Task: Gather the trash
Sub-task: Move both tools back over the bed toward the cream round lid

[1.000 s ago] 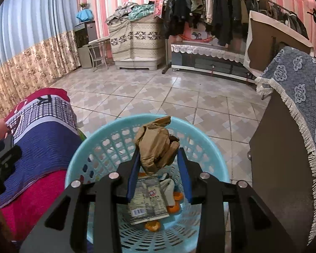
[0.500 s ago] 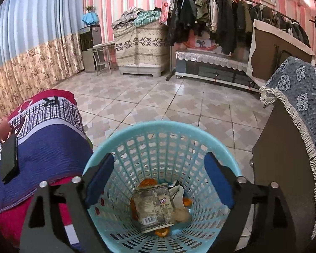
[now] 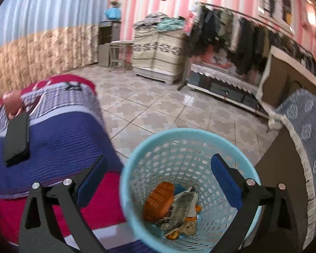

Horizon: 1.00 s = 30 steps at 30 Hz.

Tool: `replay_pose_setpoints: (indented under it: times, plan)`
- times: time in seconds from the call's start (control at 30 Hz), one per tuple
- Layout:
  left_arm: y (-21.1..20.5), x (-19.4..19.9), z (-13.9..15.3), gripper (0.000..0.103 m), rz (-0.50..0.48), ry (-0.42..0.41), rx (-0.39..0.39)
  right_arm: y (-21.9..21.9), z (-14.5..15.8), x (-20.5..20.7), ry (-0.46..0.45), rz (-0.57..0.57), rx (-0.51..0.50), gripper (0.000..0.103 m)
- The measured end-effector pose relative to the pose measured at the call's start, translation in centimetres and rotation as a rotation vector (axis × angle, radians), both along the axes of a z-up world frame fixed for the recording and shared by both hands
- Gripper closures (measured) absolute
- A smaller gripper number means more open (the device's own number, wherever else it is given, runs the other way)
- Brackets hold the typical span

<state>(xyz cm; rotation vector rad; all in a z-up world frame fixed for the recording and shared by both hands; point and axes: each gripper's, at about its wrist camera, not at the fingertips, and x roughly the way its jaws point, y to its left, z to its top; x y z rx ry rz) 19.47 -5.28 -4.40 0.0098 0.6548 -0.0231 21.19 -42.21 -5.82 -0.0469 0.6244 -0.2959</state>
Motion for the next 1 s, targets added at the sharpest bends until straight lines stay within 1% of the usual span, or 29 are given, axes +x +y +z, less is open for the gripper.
replay_pose_setpoints:
  times: [0.1,0.13,0.27,0.43,0.6,0.77,0.83,0.93,1.0]
  plan:
    - [2.5,-0.6,-0.4,0.005,0.043,0.013,-0.001,3.5,0.3,0.0,-0.008,0.080,-0.035,0.007]
    - [3.7,-0.9,-0.6,0.005,0.063,0.014,0.005,4.9,0.5,0.0,-0.016,0.112,-0.033,0.007]
    - [7.1,-1.8,-1.1,0.005,0.118,0.023,0.030,9.9,0.9,-0.1,-0.019,0.263,0.023,0.007]
    - [11.8,-2.5,-1.7,0.005,0.204,0.042,0.029,17.2,0.5,0.8,0.022,0.450,0.042,0.007]
    - [16.0,-2.6,-1.2,0.005,0.281,0.034,-0.007,24.1,-0.5,1.9,0.078,0.593,0.086,0.007]
    - [18.7,-2.6,-0.9,0.005,0.330,0.021,-0.004,29.2,-1.7,3.7,0.138,0.660,0.105,0.007]
    - [19.5,-2.5,-0.8,0.005,0.346,0.017,-0.002,31.6,-2.5,4.1,0.162,0.690,0.081,0.007]
    - [20.6,-1.9,-0.9,0.005,0.370,0.027,-0.010,33.4,-3.3,5.1,0.187,0.701,0.048,0.007]
    - [21.3,-1.6,-1.0,0.005,0.375,0.032,-0.020,33.9,-3.8,6.1,0.213,0.705,0.050,0.007]
